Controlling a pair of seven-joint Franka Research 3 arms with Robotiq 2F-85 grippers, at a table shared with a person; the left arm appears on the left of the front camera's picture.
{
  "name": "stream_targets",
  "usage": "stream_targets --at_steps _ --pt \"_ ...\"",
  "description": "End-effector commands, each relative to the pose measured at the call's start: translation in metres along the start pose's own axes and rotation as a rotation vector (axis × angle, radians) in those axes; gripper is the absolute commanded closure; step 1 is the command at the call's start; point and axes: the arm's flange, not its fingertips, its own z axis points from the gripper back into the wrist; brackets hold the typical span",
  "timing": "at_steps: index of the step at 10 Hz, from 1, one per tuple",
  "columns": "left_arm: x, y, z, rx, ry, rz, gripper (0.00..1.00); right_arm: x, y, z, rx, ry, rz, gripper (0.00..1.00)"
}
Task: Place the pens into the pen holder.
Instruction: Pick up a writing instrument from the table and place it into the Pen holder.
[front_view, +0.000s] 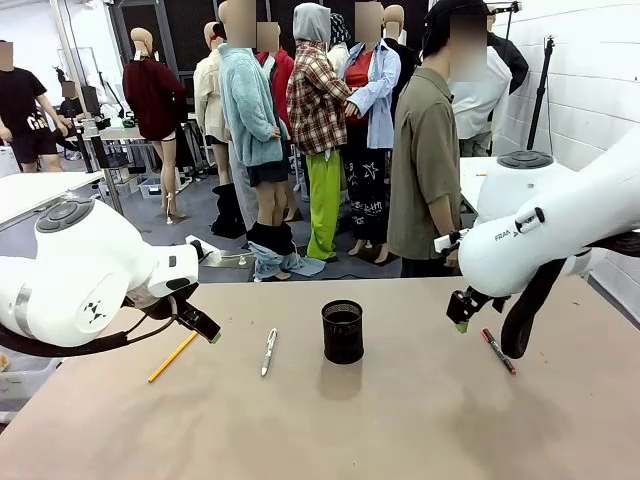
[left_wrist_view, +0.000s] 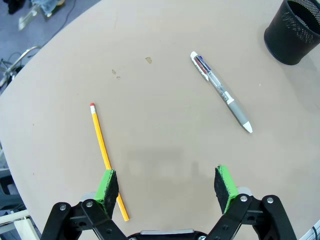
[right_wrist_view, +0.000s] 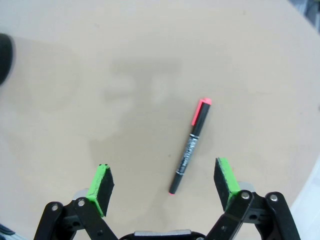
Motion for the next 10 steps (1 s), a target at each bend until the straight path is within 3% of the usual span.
stream_targets --at_steps 1,4,9,10 --pt "0.0 0.001 0.0 0.0 -0.001 0.003 0.0 0.02 0.001 -0.021 -0.03 0.108 -0.013 0.0" --pt "0.0 0.001 0.0 0.0 -0.001 0.003 0.0 0.015 -0.016 -0.054 0.025 0.188 -0.044 0.0" --pt "0.0 0.001 0.0 0.0 -0.001 0.003 0.0 -0.004 -0.034 -0.079 0.128 0.19 -0.085 0.0" --pt "0.0 0.001 0.0 0.0 -0.001 0.003 0.0 -0.005 -0.035 -0.081 0.135 0.19 -0.085 0.17"
